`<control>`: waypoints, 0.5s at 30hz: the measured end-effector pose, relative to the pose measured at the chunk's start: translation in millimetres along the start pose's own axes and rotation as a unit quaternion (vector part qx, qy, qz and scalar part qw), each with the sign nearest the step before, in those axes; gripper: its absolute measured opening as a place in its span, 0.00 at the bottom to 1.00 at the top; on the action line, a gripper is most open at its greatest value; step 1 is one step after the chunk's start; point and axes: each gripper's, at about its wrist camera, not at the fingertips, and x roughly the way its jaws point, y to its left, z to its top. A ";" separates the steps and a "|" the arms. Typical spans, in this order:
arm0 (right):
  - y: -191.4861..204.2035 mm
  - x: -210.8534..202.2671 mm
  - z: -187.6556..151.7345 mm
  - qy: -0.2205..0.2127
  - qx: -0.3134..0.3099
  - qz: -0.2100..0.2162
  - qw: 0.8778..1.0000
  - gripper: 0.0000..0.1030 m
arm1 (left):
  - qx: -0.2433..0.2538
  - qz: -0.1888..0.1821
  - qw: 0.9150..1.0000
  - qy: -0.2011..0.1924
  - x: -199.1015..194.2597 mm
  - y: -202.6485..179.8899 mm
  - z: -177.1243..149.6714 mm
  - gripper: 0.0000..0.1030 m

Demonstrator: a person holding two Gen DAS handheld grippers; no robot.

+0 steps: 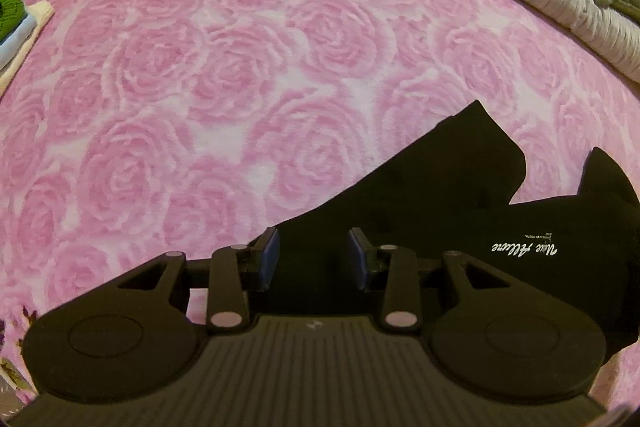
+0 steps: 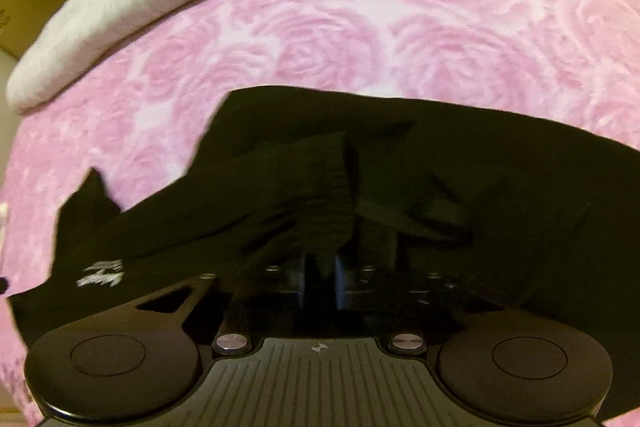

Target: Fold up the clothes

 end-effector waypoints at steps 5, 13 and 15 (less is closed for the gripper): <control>14.5 -65.7 -53.2 -0.031 -0.017 0.040 0.999 0.05 | -0.017 -0.008 1.000 -0.009 -16.4 21.7 -4.2 0.32; 23.4 -162.0 -191.7 0.034 0.045 -0.023 0.998 0.05 | -0.009 -0.019 1.000 -0.002 -28.9 47.3 -8.5 0.32; 14.5 -172.4 -226.5 0.053 0.085 -0.057 0.993 0.05 | 0.001 -0.026 1.000 0.005 -25.4 47.2 -9.1 0.32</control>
